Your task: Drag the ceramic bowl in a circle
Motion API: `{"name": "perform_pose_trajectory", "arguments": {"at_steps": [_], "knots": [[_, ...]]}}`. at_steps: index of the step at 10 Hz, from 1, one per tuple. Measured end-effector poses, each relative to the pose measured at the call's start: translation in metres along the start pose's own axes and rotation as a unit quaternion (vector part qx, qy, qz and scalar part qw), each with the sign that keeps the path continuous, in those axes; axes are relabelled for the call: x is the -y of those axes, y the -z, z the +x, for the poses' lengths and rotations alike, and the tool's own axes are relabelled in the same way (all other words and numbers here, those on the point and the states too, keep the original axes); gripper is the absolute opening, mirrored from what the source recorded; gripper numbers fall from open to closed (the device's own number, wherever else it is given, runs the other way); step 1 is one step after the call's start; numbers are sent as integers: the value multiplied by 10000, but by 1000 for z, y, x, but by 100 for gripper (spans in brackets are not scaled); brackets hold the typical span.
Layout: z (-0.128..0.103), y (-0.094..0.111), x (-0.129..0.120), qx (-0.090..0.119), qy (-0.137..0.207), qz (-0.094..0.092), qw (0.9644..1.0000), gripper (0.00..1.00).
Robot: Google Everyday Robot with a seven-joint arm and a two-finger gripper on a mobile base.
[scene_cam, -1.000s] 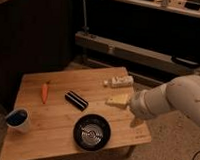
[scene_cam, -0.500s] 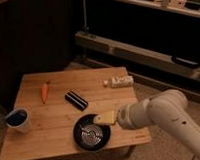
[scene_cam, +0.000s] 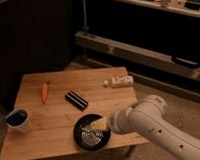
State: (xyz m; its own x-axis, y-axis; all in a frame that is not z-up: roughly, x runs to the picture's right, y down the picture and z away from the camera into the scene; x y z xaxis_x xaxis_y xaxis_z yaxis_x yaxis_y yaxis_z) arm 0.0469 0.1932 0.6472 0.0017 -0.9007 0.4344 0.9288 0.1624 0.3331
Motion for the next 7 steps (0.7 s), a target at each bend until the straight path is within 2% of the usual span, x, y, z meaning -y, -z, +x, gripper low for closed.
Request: {"name": "perform_pose_trajectory", "arguments": {"at_steps": [1,4,7], "knots": [[1,-16,-6,70,-62,-58,9999,80],[10,-45,-22,257,-174,-161,9994,80],[20,-71,-41,430,-521,-58,9977,80]]}}
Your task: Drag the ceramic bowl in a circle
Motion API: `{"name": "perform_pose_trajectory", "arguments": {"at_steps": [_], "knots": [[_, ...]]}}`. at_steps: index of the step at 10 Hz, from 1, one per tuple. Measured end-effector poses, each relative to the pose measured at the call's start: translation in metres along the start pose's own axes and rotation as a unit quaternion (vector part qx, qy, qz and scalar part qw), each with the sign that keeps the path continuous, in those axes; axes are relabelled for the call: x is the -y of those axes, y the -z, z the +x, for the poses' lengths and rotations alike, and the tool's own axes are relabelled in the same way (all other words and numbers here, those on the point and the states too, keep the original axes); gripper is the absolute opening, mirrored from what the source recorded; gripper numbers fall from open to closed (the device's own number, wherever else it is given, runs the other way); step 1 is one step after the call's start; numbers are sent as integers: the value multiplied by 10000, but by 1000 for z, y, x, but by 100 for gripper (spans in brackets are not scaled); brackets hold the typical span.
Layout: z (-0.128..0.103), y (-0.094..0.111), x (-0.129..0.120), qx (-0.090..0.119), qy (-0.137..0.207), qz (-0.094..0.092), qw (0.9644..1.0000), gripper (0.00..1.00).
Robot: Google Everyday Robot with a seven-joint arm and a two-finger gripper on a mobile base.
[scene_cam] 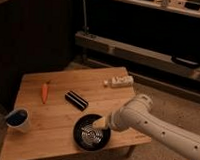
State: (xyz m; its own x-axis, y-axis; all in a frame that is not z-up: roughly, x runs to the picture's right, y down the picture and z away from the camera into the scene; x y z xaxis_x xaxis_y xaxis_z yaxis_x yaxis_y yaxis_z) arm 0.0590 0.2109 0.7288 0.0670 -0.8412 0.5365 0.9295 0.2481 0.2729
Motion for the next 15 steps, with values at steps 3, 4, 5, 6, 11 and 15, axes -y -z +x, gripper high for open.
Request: {"name": "perform_pose_trajectory", "arguments": {"at_steps": [3,4,5,6,11,15], "knots": [[4,-27,-8,207,-316,104,9992,80],[4,-35,-8,260,-368,106,9989,80],[4,-39,-7,299,-402,116,9987,80],[4,-45,-6,357,-447,130,9983,80],[-1,-55,2,561,-624,161,9963,63],[-4,-58,4,690,-749,60,9948,21]]}}
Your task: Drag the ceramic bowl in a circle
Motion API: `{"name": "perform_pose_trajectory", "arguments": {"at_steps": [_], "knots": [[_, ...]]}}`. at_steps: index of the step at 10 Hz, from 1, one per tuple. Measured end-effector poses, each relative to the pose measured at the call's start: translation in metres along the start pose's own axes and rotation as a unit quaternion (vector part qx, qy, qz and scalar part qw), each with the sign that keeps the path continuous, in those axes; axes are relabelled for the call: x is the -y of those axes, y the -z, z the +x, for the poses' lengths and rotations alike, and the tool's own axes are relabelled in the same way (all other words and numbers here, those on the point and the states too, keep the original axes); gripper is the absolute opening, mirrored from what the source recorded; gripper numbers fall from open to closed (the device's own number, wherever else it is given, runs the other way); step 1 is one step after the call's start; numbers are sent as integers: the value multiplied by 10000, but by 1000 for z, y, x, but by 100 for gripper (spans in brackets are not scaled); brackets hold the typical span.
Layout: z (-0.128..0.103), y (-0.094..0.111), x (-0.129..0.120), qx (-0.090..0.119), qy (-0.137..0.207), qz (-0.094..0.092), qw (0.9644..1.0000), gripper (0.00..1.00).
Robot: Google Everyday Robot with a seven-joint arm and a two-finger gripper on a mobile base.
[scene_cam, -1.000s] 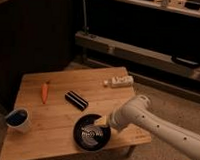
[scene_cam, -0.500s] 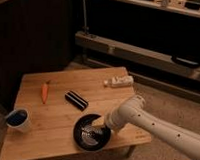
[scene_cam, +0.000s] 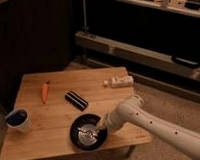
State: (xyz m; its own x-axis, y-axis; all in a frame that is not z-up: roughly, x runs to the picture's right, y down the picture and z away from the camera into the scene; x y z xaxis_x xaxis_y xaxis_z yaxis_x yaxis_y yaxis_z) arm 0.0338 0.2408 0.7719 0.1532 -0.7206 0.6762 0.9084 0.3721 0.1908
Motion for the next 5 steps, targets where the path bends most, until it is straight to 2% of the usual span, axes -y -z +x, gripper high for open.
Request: {"name": "perform_pose_trajectory", "arguments": {"at_steps": [1,2,3,5], "knots": [[0,-2,0,15,-94,-151,9998,8],[0,-3,0,23,-187,-313,9993,2],[0,-4,0,25,-263,-552,9981,0],[3,-3,0,-51,-346,-721,9968,0]]}}
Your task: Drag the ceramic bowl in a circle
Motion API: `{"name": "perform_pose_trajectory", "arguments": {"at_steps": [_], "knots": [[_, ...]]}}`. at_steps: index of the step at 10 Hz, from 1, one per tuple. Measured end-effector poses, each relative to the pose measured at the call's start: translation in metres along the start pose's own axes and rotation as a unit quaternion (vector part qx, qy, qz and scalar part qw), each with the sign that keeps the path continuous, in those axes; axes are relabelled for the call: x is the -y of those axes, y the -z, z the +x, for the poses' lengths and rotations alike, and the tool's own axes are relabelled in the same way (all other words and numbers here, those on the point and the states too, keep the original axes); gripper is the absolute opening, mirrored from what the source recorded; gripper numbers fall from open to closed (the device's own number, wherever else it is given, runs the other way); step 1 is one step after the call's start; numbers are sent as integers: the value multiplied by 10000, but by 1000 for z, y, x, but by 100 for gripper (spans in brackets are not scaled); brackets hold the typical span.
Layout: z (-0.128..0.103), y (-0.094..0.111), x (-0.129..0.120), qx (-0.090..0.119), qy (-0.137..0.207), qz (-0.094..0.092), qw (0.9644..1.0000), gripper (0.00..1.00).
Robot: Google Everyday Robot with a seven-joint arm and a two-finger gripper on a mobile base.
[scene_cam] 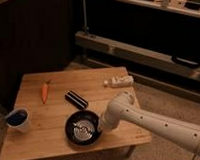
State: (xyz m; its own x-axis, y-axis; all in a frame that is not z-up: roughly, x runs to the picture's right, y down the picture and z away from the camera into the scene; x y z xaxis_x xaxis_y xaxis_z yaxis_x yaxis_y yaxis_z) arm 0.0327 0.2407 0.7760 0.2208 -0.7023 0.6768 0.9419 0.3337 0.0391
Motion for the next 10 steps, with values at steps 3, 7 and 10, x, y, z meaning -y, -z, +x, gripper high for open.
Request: {"name": "perform_pose_trajectory", "arguments": {"at_steps": [3,7,10], "knots": [[-4,3,7,-13,114,-39,9999,0],[-9,1,19,25,264,-97,9996,33],[-12,-6,22,100,260,-151,9995,65]]}}
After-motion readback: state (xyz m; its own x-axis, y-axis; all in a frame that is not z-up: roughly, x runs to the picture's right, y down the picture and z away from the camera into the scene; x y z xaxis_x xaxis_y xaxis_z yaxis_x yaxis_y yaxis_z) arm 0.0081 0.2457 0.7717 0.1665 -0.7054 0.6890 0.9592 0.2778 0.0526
